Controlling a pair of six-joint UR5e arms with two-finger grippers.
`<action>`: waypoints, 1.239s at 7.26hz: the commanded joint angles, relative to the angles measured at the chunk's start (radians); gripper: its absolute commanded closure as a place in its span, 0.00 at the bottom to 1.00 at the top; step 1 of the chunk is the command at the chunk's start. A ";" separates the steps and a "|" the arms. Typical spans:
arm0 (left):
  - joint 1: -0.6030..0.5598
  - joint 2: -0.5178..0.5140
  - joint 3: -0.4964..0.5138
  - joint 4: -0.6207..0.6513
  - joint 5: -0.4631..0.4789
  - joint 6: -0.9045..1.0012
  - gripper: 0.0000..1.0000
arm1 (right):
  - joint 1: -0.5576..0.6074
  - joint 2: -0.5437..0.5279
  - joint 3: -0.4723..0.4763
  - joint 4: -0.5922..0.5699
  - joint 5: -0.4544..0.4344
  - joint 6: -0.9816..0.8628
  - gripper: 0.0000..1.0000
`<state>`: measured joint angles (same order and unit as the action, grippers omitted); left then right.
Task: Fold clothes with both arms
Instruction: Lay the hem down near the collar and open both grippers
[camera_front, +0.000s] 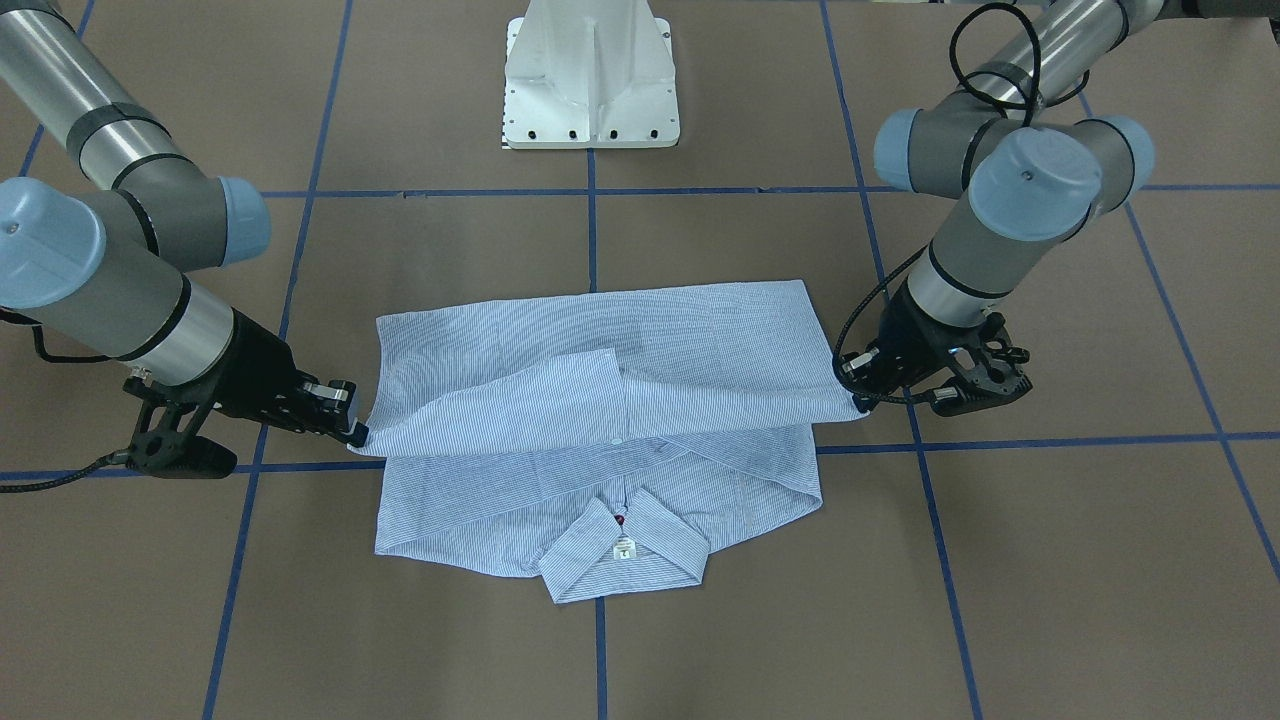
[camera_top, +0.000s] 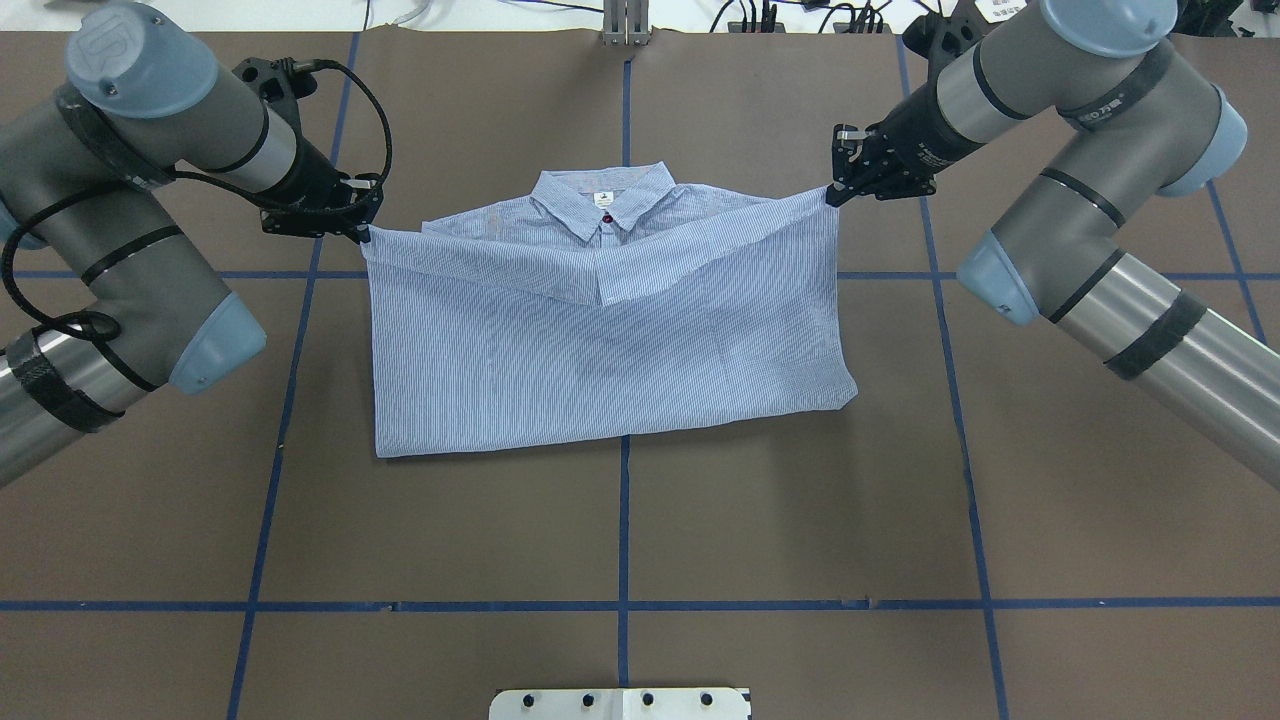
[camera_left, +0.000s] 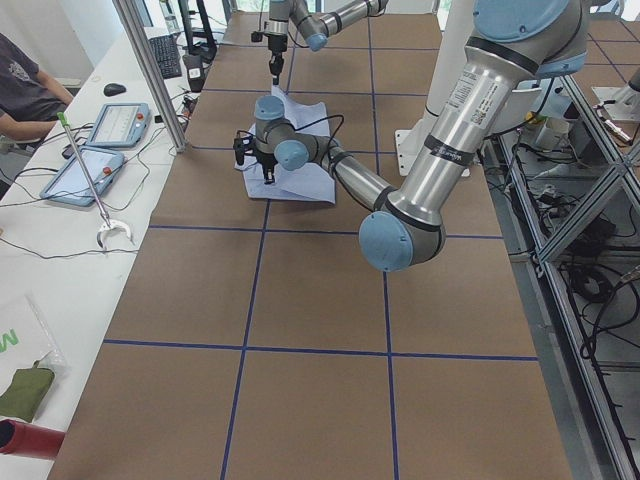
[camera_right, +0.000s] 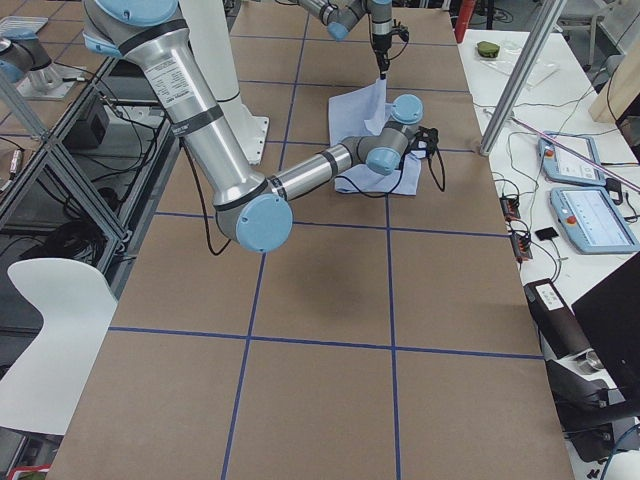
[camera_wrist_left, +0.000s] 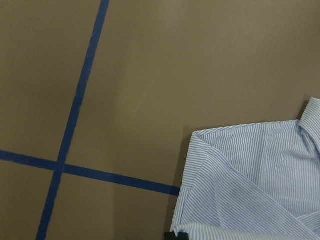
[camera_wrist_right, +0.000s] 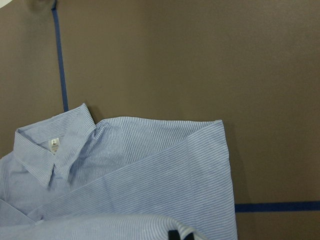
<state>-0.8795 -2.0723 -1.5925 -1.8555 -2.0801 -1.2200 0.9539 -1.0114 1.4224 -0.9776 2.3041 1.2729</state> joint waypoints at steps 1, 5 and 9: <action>-0.004 -0.015 0.032 -0.007 0.002 -0.001 1.00 | -0.001 0.048 -0.069 0.000 -0.018 -0.001 1.00; -0.010 -0.035 0.089 -0.045 0.002 -0.001 1.00 | -0.003 0.053 -0.105 0.000 -0.018 -0.018 1.00; -0.010 -0.040 0.095 -0.047 0.003 -0.004 1.00 | -0.003 0.051 -0.109 0.004 -0.017 -0.026 1.00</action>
<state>-0.8896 -2.1091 -1.4979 -1.9020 -2.0779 -1.2228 0.9517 -0.9605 1.3126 -0.9769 2.2859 1.2473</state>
